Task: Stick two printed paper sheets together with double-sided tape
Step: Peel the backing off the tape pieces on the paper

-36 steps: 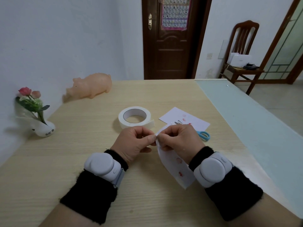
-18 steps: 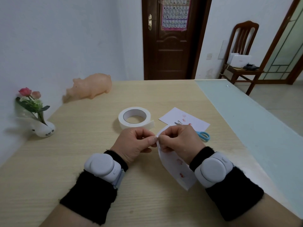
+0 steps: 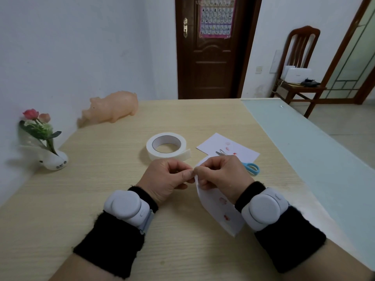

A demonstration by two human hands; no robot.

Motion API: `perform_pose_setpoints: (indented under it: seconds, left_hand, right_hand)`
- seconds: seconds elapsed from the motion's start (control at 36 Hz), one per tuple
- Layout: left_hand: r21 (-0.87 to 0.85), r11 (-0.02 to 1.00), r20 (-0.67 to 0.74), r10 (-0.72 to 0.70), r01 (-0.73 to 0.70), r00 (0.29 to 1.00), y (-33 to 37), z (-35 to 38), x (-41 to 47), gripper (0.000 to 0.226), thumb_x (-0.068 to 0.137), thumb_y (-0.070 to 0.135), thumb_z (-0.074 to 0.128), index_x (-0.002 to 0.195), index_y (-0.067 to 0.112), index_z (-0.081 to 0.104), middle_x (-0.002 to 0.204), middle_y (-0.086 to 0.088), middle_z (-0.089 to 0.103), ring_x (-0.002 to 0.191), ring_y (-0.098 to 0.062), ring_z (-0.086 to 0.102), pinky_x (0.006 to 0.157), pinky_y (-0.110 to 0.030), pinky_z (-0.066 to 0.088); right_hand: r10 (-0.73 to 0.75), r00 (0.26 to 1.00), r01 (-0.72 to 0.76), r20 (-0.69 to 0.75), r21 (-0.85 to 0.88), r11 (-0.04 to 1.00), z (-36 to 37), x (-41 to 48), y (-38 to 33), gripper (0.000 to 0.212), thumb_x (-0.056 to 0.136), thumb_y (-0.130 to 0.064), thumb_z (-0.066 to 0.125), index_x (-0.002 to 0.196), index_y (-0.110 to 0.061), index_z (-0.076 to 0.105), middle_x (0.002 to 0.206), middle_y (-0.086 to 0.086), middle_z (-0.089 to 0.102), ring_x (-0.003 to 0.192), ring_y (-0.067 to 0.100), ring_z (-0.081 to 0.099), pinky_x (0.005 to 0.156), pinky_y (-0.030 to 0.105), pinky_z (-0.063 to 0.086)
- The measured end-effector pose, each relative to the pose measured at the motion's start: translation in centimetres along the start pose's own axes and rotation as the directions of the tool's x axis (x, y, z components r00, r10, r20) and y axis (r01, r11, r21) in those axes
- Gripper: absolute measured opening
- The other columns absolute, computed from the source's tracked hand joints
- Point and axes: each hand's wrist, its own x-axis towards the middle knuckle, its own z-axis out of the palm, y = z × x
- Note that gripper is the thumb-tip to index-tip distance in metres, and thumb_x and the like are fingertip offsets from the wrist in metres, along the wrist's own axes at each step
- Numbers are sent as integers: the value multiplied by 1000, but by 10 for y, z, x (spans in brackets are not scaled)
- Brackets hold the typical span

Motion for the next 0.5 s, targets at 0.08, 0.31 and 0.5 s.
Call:
perform_pose_setpoints:
  seconds: [0.08, 0.31, 0.5]
  left_hand:
    - [8, 1000, 2, -3, 3, 1000, 0, 0, 0, 4, 80, 7, 69, 80, 3, 70, 66, -3, 69, 65, -7, 66, 57, -19, 53]
    - [-8, 1000, -13, -7, 7, 1000, 0, 0, 0, 7, 81, 5, 68, 74, 8, 70, 64, -2, 69, 64, -9, 66, 57, -21, 54]
    - [-5, 1000, -18, 0, 0, 1000, 0, -1, 0, 7, 81, 5, 68, 75, 7, 70, 66, -4, 69, 65, -10, 66, 58, -21, 54]
  right_hand:
    - [0, 1000, 0, -6, -8, 1000, 0, 0, 1, 10, 76, -6, 68, 68, -2, 70, 57, 11, 64, 55, 19, 60, 70, 39, 57]
    - [-4, 1000, 2, 27, 76, 997, -1, 0, 0, 20, 81, -2, 65, 63, -8, 69, 59, 14, 62, 58, 23, 59, 68, 37, 57]
    - [-6, 1000, 6, 12, 64, 998, 0, 1, 1, 15, 77, 4, 64, 66, -5, 67, 59, 13, 63, 57, 22, 59, 67, 36, 57]
